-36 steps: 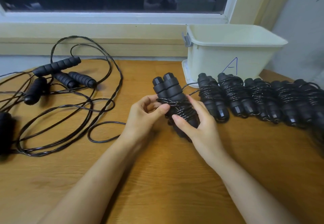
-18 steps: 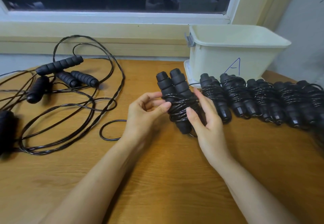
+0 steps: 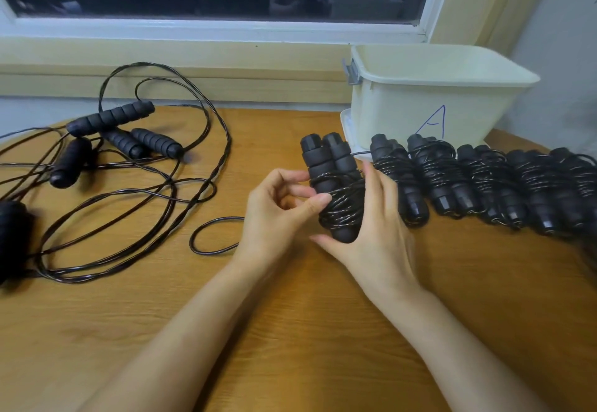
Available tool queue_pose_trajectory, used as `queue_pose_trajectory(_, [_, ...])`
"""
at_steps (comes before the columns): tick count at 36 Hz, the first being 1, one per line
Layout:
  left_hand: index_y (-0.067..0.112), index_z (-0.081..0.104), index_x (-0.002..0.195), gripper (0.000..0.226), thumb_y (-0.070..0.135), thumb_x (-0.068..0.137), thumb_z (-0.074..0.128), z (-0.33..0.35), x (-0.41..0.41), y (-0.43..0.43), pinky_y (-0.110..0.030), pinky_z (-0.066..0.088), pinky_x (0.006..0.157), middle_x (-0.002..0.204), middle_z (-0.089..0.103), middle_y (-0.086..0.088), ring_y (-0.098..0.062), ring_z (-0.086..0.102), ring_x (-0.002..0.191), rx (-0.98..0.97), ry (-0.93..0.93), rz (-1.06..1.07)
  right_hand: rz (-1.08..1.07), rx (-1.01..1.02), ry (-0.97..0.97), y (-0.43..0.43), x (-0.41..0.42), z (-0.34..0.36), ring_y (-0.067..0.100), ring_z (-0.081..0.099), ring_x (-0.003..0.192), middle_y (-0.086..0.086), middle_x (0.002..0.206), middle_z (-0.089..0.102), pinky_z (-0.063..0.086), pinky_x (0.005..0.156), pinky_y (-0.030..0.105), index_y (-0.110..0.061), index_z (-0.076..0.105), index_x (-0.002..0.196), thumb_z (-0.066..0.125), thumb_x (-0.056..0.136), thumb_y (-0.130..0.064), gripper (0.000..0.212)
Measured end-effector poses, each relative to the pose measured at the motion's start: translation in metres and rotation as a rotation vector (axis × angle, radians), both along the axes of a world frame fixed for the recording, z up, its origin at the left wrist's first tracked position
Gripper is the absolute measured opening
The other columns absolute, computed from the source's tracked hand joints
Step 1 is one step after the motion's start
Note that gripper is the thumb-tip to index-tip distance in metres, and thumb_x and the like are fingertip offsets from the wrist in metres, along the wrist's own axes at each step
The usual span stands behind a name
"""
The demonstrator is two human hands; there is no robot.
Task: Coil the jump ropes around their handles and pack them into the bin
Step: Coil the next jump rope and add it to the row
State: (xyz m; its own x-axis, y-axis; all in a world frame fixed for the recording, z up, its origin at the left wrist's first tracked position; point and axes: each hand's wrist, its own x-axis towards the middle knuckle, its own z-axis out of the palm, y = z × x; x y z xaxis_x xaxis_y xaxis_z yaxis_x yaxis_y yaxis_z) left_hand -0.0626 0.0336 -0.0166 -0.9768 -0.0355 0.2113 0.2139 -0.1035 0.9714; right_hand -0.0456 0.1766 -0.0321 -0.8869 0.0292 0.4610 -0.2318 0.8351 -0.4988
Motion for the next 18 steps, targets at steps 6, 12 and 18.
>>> queue_pose_trajectory(6, [0.013, 0.063, 0.11, 0.04, 0.019, 0.072, 0.075, 0.0, 0.0, -0.003, -0.027, 0.056, 0.084, 0.094, 0.07, -0.003, -0.015, 0.065, 0.084, -0.074, 0.087, -0.055, -0.049, 0.009, 0.106, 0.006, -0.002, 0.0, 0.024, 0.054, 0.119, 0.002, 0.132, 0.06, 0.048, 0.073, 0.03, -0.016, 0.028, 0.153, 0.083, 0.067, -0.051, 0.108])
queue_pose_trajectory(12, [0.02, 0.062, 0.117, 0.038, 0.018, 0.08, 0.072, 0.001, -0.002, -0.006, -0.025, 0.053, 0.087, 0.101, 0.068, -0.005, -0.014, 0.065, 0.089, -0.147, 0.198, -0.1, 0.082, -0.269, 0.106, 0.008, -0.002, -0.003, 0.018, 0.06, 0.114, 0.005, 0.126, 0.062, 0.046, 0.086, 0.018, -0.015, 0.045, 0.14, 0.082, 0.072, -0.04, 0.082])
queue_pose_trajectory(18, [0.024, 0.061, 0.121, 0.038, 0.008, 0.086, 0.066, -0.001, -0.007, -0.011, -0.023, 0.05, 0.089, 0.099, 0.065, 0.002, -0.008, 0.063, 0.094, -0.186, 0.259, -0.118, 0.195, -0.555, 0.065, 0.007, -0.004, -0.004, 0.009, 0.053, 0.122, -0.006, 0.129, 0.053, 0.047, 0.104, 0.032, -0.017, 0.051, 0.14, 0.079, 0.069, -0.041, 0.08])
